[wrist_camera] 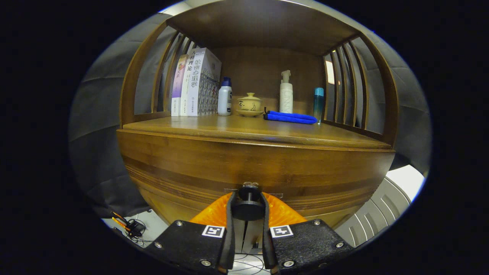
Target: Pull open the drawer, take out the items inside it, and place them on the countertop above the cabinet.
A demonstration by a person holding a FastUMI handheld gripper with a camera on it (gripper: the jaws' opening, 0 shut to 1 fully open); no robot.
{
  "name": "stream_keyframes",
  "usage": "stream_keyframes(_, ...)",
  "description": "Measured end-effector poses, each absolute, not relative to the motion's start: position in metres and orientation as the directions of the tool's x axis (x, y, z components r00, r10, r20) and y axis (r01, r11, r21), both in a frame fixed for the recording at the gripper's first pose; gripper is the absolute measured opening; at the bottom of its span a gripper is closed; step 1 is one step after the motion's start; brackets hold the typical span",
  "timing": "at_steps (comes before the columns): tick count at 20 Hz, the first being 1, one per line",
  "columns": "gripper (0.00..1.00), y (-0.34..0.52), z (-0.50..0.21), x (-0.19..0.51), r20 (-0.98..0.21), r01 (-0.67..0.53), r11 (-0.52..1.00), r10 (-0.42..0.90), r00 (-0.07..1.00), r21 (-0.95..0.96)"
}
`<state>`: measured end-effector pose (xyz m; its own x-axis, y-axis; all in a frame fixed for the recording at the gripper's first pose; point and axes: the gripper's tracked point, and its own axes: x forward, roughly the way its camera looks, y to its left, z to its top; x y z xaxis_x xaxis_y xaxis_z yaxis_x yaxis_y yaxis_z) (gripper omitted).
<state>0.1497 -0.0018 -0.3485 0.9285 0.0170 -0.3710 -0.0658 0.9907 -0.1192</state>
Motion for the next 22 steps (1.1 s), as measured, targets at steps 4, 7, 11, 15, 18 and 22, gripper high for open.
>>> stream_keyframes(4, 0.28, -0.003, -0.344, 0.12, -0.378, -0.079, 0.992, 0.037, 0.925, -0.097)
stream_keyframes(7, 0.28, -0.002, -0.341, 0.095, -0.389, -0.056, 0.992, 0.008, 0.921, -0.112)
stream_keyframes(11, 0.28, -0.002, -0.336, 0.063, -0.399, -0.062, 0.991, 0.008, 0.917, -0.121)
stream_keyframes(15, 0.28, 0.0, -0.337, 0.035, -0.418, -0.069, 0.99, 0.01, 0.909, -0.127)
stream_keyframes(18, 0.28, -0.001, -0.336, 0.016, -0.409, -0.061, 0.989, 0.002, 0.913, -0.131)
stream_keyframes(22, 0.28, 0.0, -0.334, -0.007, -0.418, -0.064, 0.988, -0.002, 0.908, -0.144)
